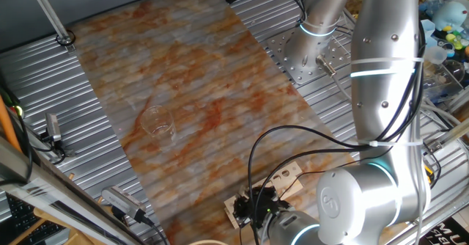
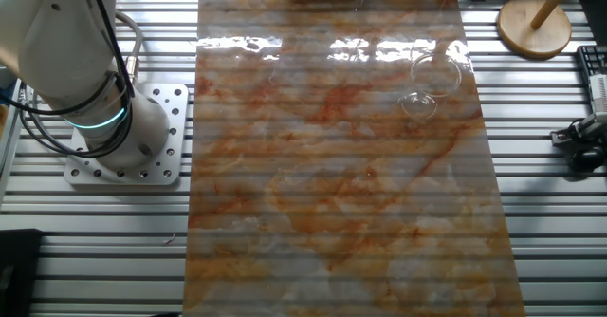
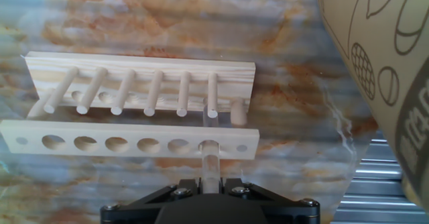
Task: Pour out the test tube
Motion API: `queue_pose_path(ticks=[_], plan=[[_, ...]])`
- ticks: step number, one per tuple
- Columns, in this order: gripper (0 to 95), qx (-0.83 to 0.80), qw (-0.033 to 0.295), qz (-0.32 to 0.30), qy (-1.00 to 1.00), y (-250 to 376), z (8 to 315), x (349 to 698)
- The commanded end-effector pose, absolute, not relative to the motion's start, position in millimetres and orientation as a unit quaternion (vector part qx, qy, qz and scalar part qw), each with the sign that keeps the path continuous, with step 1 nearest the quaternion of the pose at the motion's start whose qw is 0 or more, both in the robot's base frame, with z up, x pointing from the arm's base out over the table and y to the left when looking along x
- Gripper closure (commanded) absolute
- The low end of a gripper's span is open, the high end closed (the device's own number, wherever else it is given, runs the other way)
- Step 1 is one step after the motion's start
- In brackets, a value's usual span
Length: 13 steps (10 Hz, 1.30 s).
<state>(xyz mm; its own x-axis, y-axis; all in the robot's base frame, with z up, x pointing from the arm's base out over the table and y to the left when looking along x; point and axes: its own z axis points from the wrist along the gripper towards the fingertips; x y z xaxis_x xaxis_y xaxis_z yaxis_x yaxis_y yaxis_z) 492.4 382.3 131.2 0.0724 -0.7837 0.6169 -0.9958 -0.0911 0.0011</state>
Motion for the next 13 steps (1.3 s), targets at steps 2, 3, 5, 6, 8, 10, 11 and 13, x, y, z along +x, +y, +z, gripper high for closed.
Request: queue_pose_path(ticks=[2, 3, 5, 6, 8, 10, 11, 13], plan=[[95.0, 0.7, 0.221, 0.238, -0.636, 381.5, 135.2, 492.6], [95.0, 0.7, 0.221, 0.237, -0.636, 381.5, 135.9, 492.7], [95.0, 0.701, 0.221, 0.236, -0.636, 381.4, 138.9, 493.0], [95.0, 0.701, 0.221, 0.236, -0.636, 381.3, 140.6, 493.2], [95.0, 0.702, 0.222, 0.235, -0.635, 381.3, 143.3, 493.5], [95.0, 0.704, 0.222, 0.234, -0.633, 381.2, 149.3, 493.8], [95.0, 0.704, 0.222, 0.233, -0.632, 381.2, 151.0, 493.9], [95.0, 0.706, 0.224, 0.231, -0.631, 381.3, 155.4, 494.1]])
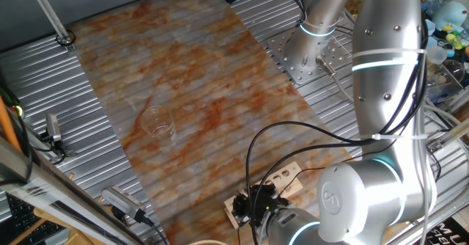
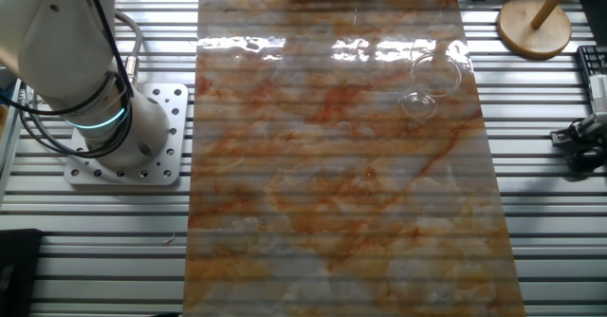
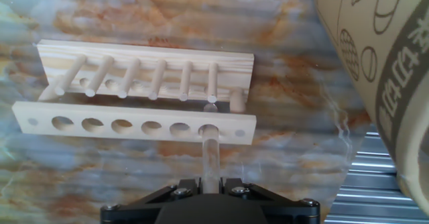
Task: Pour out the test tube
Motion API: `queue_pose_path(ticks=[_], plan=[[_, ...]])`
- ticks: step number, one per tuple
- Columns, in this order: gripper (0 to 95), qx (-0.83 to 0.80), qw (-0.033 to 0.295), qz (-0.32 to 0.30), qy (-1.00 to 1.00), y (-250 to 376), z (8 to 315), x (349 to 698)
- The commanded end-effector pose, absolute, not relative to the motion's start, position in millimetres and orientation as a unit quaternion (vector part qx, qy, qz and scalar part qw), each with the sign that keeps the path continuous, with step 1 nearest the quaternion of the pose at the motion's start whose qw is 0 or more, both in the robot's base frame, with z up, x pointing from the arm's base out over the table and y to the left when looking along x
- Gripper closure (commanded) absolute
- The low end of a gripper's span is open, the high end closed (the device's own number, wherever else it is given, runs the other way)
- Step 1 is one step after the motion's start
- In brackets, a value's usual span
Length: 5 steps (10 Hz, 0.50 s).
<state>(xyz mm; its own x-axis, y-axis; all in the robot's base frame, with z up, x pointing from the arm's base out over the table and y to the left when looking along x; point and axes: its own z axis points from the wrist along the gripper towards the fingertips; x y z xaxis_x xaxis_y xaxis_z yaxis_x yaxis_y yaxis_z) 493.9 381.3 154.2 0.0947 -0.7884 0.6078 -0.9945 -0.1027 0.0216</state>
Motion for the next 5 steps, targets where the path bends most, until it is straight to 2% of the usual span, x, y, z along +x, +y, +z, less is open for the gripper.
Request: queue_pose_path(ticks=[1, 5], plan=[[95.0, 0.706, 0.224, 0.231, -0.631, 381.3, 157.6, 494.2], [95.0, 0.707, 0.227, 0.227, -0.629, 381.5, 162.6, 494.3]])
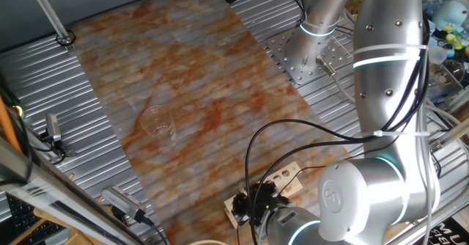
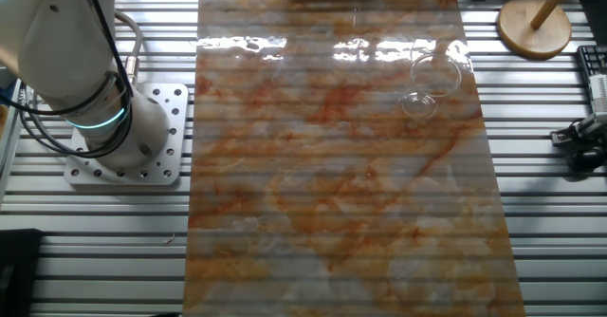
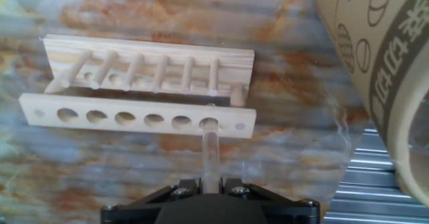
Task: Pour out the test tube
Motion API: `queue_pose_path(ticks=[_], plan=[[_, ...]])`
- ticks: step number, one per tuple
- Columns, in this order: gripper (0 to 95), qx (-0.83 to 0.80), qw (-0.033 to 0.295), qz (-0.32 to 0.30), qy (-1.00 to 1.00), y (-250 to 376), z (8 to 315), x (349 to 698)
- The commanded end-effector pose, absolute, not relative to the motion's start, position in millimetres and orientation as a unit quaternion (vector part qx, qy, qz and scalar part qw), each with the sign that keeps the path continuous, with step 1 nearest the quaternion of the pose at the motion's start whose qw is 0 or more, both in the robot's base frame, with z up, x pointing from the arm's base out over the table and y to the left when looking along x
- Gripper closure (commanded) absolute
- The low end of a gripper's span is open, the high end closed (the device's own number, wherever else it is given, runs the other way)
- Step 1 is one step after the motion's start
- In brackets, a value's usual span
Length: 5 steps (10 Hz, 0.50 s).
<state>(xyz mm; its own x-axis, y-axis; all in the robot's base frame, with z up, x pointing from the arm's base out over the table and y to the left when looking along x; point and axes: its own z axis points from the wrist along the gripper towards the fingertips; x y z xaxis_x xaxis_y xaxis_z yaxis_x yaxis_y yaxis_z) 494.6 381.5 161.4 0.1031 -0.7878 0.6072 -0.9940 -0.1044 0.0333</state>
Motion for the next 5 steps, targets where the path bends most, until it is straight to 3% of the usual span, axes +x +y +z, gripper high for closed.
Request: queue_pose_path(ticks=[1, 5], plan=[[95.0, 0.708, 0.228, 0.226, -0.629, 381.6, 165.3, 494.3], [95.0, 0.71, 0.229, 0.224, -0.627, 382.1, 174.2, 494.1]])
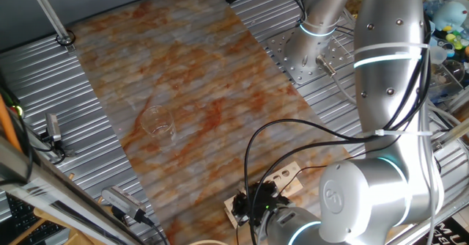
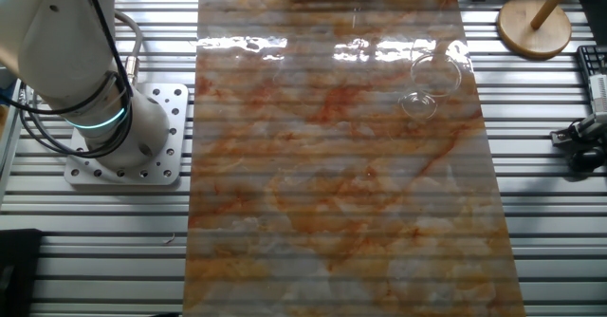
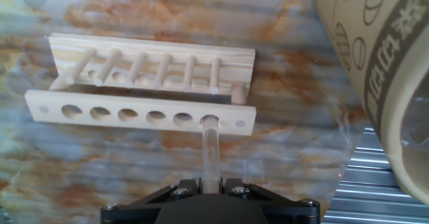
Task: Pour out the test tube
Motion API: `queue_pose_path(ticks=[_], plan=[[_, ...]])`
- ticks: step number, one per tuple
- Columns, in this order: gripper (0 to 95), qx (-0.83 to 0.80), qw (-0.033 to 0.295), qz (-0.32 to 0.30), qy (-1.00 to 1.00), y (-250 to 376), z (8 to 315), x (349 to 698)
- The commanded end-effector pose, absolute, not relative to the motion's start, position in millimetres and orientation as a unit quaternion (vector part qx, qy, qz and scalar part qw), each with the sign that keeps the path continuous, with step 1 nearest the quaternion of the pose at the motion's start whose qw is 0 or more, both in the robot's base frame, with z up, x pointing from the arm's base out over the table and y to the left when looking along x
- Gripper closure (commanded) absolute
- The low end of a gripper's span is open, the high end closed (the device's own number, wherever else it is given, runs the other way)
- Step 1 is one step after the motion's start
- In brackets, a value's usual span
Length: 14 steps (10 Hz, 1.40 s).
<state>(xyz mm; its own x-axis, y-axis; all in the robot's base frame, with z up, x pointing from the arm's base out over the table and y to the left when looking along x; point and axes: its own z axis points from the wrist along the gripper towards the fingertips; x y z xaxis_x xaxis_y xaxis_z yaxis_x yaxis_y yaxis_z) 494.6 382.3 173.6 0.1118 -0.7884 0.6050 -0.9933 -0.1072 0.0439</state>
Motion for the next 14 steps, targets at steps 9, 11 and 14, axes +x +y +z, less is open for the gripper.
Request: queue_pose_path(ticks=[9, 11, 14], plan=[[95.0, 0.711, 0.231, 0.225, -0.625, 382.5, 190.9, 493.1], [95.0, 0.712, 0.23, 0.226, -0.624, 380.5, 193.3, 492.8], [95.0, 0.713, 0.229, 0.224, -0.623, 375.6, 198.3, 491.9]])
